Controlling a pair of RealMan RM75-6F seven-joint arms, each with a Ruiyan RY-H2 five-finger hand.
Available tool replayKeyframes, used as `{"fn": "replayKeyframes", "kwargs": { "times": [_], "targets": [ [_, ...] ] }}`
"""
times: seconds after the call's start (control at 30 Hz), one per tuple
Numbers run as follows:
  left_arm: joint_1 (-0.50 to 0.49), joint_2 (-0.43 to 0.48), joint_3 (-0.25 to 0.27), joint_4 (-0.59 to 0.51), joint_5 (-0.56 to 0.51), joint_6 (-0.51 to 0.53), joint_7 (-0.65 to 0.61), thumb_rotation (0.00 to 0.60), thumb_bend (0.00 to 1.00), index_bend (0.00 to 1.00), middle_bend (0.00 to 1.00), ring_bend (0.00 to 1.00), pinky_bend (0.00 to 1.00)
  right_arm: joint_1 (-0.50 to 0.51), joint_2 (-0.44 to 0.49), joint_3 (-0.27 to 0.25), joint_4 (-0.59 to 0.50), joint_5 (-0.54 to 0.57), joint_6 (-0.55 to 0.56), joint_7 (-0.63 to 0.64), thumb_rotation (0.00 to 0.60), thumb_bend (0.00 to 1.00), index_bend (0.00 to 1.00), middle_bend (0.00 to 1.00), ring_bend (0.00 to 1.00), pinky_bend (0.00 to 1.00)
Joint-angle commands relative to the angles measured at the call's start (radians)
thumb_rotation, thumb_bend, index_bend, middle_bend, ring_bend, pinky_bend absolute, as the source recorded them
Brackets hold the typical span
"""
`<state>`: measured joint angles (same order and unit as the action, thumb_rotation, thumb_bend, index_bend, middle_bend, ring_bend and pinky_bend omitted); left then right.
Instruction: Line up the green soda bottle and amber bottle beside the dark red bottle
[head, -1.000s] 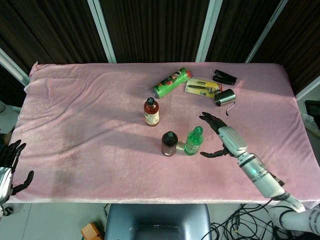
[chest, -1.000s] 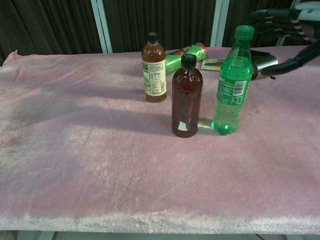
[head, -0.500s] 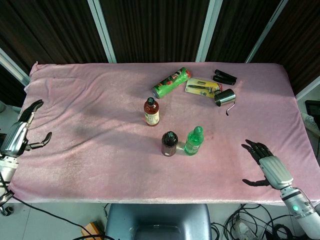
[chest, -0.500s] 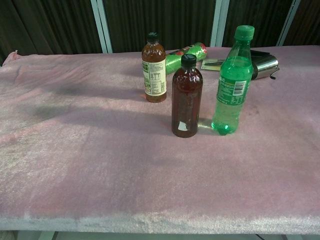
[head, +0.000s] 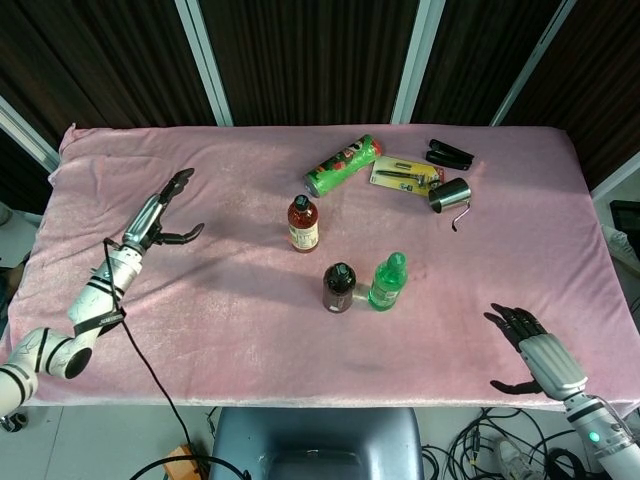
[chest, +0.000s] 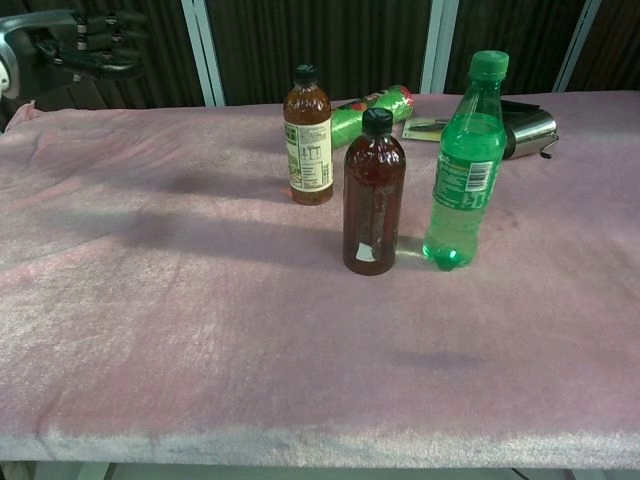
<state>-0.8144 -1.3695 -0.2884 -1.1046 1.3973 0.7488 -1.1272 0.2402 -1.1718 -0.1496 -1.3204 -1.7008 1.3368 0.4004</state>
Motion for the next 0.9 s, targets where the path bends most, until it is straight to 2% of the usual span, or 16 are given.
{"fn": "replayKeyframes", "kwargs": {
  "times": [0.03, 0.2, 0.6, 0.9],
  "targets": [
    [-0.054, -0.075, 0.004, 0.075, -0.011, -0.046, -0.021, 0.600, 0.33, 0.00, 0.00, 0.00, 0.03, -0.014, 0.019, 0.017, 0.003, 0.019, 0.029, 0.033, 0.600, 0.25, 0.00, 0.00, 0.00, 0.10],
    [-0.086, -0.131, 0.012, 0.126, 0.000, -0.045, -0.014, 0.600, 0.33, 0.00, 0.00, 0.00, 0.03, -0.023, 0.033, 0.028, 0.012, 0.035, 0.040, 0.071, 0.600, 0.25, 0.00, 0.00, 0.00, 0.10],
    [-0.200, -0.321, 0.008, 0.304, -0.018, -0.123, -0.049, 0.600, 0.32, 0.00, 0.00, 0.00, 0.04, -0.018, 0.041, 0.028, 0.015, 0.022, 0.027, 0.102, 0.600, 0.25, 0.00, 0.00, 0.00, 0.10],
    [-0.271, -0.409, 0.004, 0.400, -0.008, -0.147, -0.093, 0.600, 0.32, 0.00, 0.00, 0.00, 0.05, -0.020, 0.056, 0.025, 0.015, 0.022, 0.019, 0.139, 0.600, 0.25, 0.00, 0.00, 0.00, 0.10]
  ]
}}
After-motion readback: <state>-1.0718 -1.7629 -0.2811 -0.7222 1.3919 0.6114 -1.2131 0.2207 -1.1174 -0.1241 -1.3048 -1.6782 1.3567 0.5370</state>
